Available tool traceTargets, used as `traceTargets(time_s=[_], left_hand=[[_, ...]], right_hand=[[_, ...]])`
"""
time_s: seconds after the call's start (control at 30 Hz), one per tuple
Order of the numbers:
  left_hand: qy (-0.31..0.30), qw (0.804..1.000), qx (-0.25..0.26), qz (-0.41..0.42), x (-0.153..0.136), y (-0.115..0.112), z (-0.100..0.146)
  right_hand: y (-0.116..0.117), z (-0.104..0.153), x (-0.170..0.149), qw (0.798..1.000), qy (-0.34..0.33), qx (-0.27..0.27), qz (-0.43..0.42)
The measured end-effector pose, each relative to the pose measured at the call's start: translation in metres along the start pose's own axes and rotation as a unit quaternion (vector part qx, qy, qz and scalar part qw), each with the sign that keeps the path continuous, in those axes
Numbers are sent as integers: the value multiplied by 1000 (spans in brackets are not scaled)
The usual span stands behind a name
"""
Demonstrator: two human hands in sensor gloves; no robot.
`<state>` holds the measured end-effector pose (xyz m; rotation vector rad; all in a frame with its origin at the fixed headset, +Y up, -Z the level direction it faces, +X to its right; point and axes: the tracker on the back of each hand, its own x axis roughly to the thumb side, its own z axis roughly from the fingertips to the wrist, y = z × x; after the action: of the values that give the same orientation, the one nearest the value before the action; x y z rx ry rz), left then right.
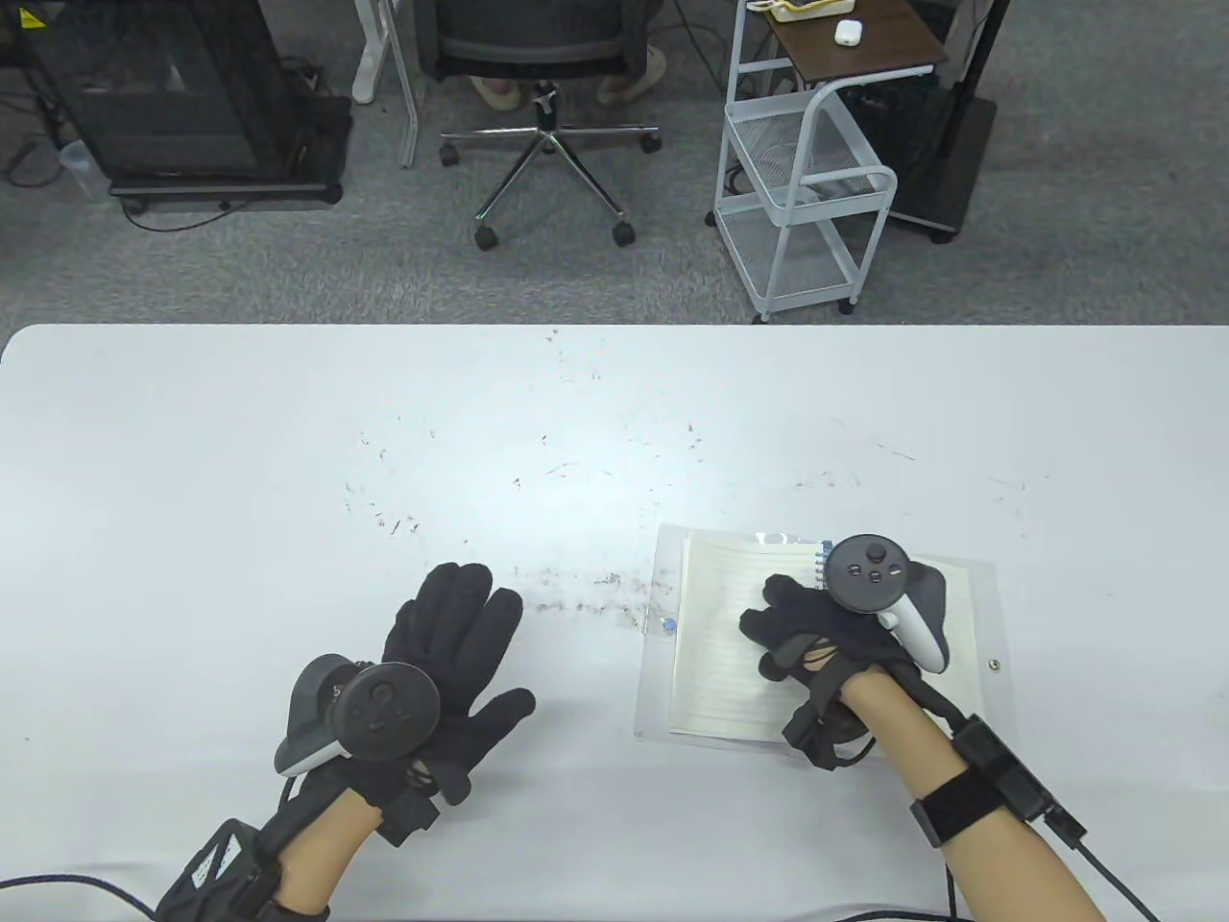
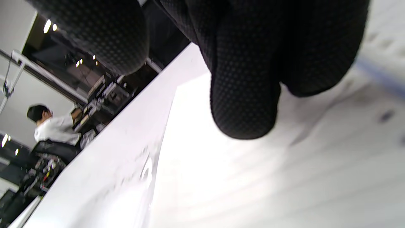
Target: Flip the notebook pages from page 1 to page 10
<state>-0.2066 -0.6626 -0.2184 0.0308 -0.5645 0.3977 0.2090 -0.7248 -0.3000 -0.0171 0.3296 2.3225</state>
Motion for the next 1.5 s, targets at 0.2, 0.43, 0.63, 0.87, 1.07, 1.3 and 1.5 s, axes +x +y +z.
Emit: traceTargets(time_s=[0.2,0.43,0.63,0.87,1.07,1.3,1.5], left_hand=[[4,1000,-3,0,-2,-1,-1],[17,1000,-3,4,-8,-2,-1],[21,1000,-6,4,-8,-3,-1],[21,1000,-11,7,-8,-4,-2],[21,1000,-12,8,-7,-4,-2],[22,1000,-9,10,-8,-4,-2],[19,1000,-11,11,-7,-5,-3]], right_hand=[[-45,15,-41,995,17,-96,5],[-53,14,-81,989,67,-77,103],[-32,6,-99,976,115,46,181],[-22,4,-92,967,119,65,214],[-19,7,-79,969,93,33,224],[-28,13,-61,984,56,0,167],[-40,23,-56,995,49,20,81]])
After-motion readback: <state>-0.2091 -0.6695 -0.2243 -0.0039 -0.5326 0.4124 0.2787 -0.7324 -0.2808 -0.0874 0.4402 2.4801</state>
